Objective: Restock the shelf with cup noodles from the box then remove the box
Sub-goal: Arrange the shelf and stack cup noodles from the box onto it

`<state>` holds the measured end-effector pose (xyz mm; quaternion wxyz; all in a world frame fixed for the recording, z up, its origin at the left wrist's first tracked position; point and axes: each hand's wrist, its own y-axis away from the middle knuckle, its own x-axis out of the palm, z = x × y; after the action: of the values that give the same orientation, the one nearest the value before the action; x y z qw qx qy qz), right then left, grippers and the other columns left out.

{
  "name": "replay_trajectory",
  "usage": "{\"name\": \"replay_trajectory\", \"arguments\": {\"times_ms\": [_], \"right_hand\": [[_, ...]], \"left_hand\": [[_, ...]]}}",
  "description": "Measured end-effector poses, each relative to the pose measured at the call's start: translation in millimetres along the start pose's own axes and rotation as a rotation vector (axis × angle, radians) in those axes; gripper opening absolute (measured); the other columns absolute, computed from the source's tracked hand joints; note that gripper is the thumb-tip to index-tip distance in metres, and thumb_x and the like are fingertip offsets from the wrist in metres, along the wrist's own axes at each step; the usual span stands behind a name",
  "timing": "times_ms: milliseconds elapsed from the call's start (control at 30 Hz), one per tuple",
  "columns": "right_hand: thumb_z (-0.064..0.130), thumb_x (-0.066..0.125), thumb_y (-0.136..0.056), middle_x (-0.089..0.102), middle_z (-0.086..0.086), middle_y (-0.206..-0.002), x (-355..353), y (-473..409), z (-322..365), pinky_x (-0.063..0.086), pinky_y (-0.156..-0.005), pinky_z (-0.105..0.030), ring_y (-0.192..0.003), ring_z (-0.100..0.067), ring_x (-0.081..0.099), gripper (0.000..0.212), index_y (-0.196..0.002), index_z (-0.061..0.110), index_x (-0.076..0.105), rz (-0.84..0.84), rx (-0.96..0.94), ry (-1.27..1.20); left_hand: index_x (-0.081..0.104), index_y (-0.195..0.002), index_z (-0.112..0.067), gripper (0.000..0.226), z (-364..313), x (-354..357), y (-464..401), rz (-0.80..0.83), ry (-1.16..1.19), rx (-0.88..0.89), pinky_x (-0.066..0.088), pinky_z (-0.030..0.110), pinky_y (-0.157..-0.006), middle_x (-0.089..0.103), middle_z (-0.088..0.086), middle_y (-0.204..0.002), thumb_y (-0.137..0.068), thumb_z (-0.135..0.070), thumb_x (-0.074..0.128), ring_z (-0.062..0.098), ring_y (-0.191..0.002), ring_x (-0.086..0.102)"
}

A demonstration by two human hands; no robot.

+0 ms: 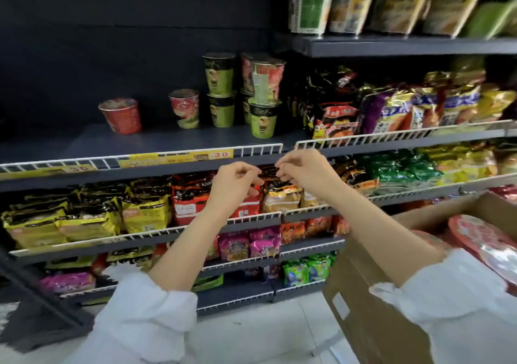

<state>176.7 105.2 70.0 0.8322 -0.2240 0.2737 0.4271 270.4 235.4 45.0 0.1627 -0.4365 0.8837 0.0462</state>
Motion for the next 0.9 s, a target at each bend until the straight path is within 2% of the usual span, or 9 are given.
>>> {"name": "replay_trajectory", "arguments": {"times_ms": [267,367,433,500,567,633,767,833,900], "right_hand": [[0.017,0.055,-0.092,0.069,-0.004,-0.091,-87.1,155.1,-76.9,0.044,-0.064,-0.022,-0.082,-0.019,0.063,0.019,-0.100,0.010,0.071,-0.167,0.207,0.167],[0.014,0.055,-0.092,0.065,-0.003,-0.094,-115.2,214.5,-106.6,0.040,-0.060,-0.019,-0.085,-0.018,0.058,0.022,-0.107,0.009,0.070,-0.213,0.286,0.258],[0.014,0.055,-0.092,0.066,-0.005,-0.097,-131.4,248.6,-124.5,0.042,-0.069,-0.026,-0.091,-0.022,0.060,0.021,-0.107,0.008,0.069,-0.209,0.342,0.312],[0.015,0.057,-0.090,0.060,0.002,-0.083,-143.6,274.9,-142.6,0.038,-0.067,-0.027,-0.079,-0.018,0.056,0.013,-0.097,0.012,0.067,-0.191,0.377,0.369],[0.021,0.060,-0.088,0.059,0.004,-0.082,-150.4,293.5,-158.0,0.039,-0.065,-0.024,-0.081,-0.019,0.056,0.021,-0.108,0.013,0.063,-0.127,0.392,0.385],[0.025,0.060,-0.089,0.062,-0.007,-0.113,-153.6,304.5,-170.6,0.045,-0.081,-0.028,-0.108,-0.027,0.057,0.049,-0.134,0.011,0.050,-0.045,0.429,0.361],[0.013,0.056,-0.091,0.063,-0.023,-0.115,-153.8,315.4,-192.0,0.040,-0.081,-0.029,-0.109,-0.037,0.057,0.036,-0.120,-0.008,0.057,-0.023,0.388,0.338],[0.019,0.058,-0.091,0.062,-0.012,-0.123,-161.9,318.7,-199.1,0.037,-0.078,-0.020,-0.112,-0.026,0.056,0.040,-0.128,0.004,0.056,-0.023,0.377,0.316],[0.019,0.057,-0.092,0.060,-0.007,-0.125,-174.2,319.0,-208.4,0.037,-0.080,-0.020,-0.111,-0.022,0.056,0.040,-0.131,0.012,0.055,-0.020,0.369,0.270]], "left_hand": [[0.065,-0.084,-0.024,0.020,-27.0,125.0,111.8,0.265,-0.024,0.063,0.056,0.035,-0.077,0.072,0.002,-0.090,-0.094,-0.014,0.050,0.016,-0.069,0.067],[0.066,-0.095,-0.018,0.016,-36.5,170.5,150.8,0.364,-0.072,0.094,0.055,0.034,-0.076,0.072,0.002,-0.093,-0.095,-0.014,0.050,0.013,-0.074,0.067],[0.065,-0.103,-0.014,0.016,-41.3,198.5,172.5,0.439,-0.109,0.113,0.053,0.030,-0.074,0.071,0.003,-0.097,-0.095,-0.017,0.051,0.015,-0.079,0.067],[0.062,-0.111,-0.014,0.020,-45.8,223.8,189.8,0.515,-0.188,0.125,0.051,0.031,-0.076,0.068,0.003,-0.106,-0.094,-0.022,0.054,0.016,-0.085,0.065],[0.054,-0.125,-0.014,0.037,-47.9,245.9,201.7,0.592,-0.315,0.135,0.048,0.029,-0.082,0.060,0.001,-0.120,-0.092,-0.029,0.058,0.017,-0.100,0.059],[0.041,-0.135,-0.013,0.058,-47.3,263.3,210.0,0.698,-0.370,0.135,0.046,0.032,-0.092,0.051,0.002,-0.132,-0.086,-0.033,0.066,0.020,-0.115,0.052],[0.008,-0.150,-0.017,0.111,-36.7,290.0,220.0,0.817,-0.573,0.174,0.024,0.038,-0.114,0.010,0.008,-0.155,-0.069,-0.039,0.081,0.025,-0.143,0.015],[-0.003,-0.151,-0.023,0.127,-30.7,302.3,221.4,0.793,-0.583,0.132,0.019,0.039,-0.115,-0.006,0.004,-0.157,-0.062,-0.044,0.084,0.024,-0.146,0.004],[0.002,-0.151,-0.027,0.127,-28.4,313.7,223.7,0.722,-0.538,0.121,0.023,0.038,-0.114,-0.001,0.004,-0.156,-0.057,-0.047,0.086,0.026,-0.144,0.011]]}}
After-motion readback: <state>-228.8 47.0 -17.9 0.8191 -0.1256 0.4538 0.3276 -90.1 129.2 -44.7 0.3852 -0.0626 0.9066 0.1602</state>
